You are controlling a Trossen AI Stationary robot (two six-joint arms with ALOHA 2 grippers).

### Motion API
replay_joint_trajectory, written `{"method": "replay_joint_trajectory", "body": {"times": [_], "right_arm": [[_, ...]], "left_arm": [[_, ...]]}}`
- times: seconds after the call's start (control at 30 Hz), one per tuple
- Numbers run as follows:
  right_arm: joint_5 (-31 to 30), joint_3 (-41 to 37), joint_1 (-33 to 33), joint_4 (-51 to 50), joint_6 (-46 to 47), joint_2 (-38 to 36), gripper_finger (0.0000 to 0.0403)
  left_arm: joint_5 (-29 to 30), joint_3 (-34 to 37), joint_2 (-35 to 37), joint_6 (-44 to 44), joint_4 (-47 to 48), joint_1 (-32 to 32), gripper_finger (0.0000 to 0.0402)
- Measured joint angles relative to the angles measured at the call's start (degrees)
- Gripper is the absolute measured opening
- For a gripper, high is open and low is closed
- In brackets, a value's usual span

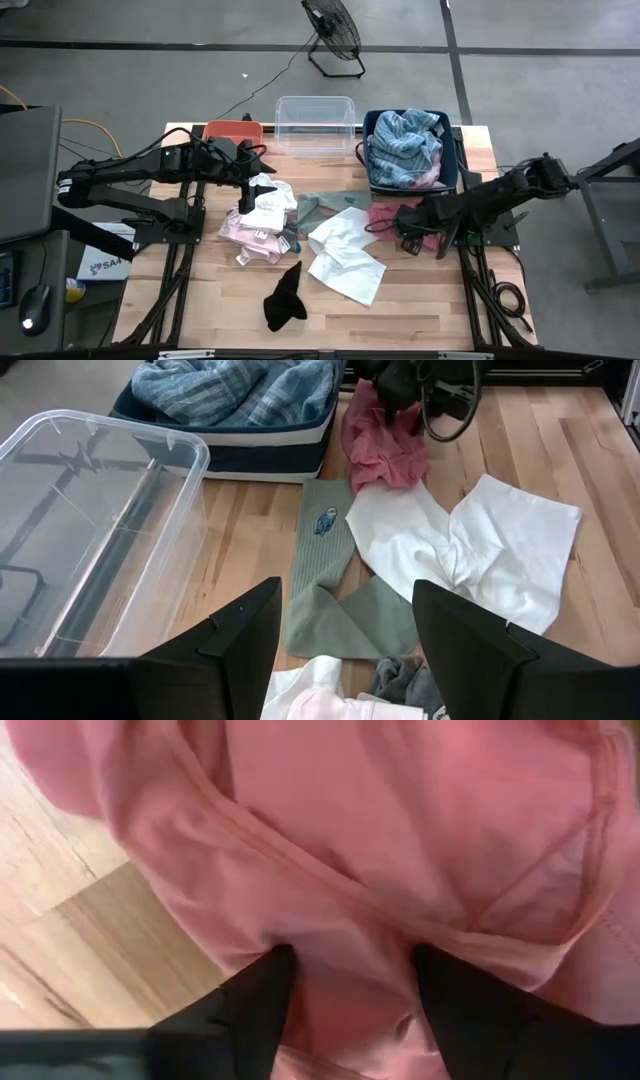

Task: Pick & Place Cloths
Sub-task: Put the pink underwear into the transparent bin

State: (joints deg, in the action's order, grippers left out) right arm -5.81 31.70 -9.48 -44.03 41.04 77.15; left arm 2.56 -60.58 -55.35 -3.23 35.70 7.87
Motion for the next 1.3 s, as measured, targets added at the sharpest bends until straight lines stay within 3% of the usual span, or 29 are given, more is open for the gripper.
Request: {"method": "replay_joint_trajectory", "body": {"times": [0.3,0.47,0.67,0.9,1.3], "right_arm": [[6.11,0.21,0.66,1.67,0.03,-0.28,0.0018],[10.87,2.70,0.45,-0.58,4.03,-2.29,0.0008],[9.15,8.77,-1.45,-0.49,3.91,-8.47,0.0007],[-1.60,14.34,-4.13,4.55,-0.84,-15.65,0.0006],[-18.41,14.60,-3.77,34.71,-24.44,-16.57,0.0006]], "left_arm": [[0.00,0.00,0.00,0.04,0.00,0.01,0.0220],[-0.01,0.00,0.00,0.05,0.00,0.00,0.0220],[-0.01,-0.01,0.00,0.31,-0.02,-0.01,0.0220],[-0.01,-0.02,0.00,0.36,-0.05,0.01,0.0220],[-0.15,0.00,0.00,-1.24,-3.84,0.01,0.0220]]}}
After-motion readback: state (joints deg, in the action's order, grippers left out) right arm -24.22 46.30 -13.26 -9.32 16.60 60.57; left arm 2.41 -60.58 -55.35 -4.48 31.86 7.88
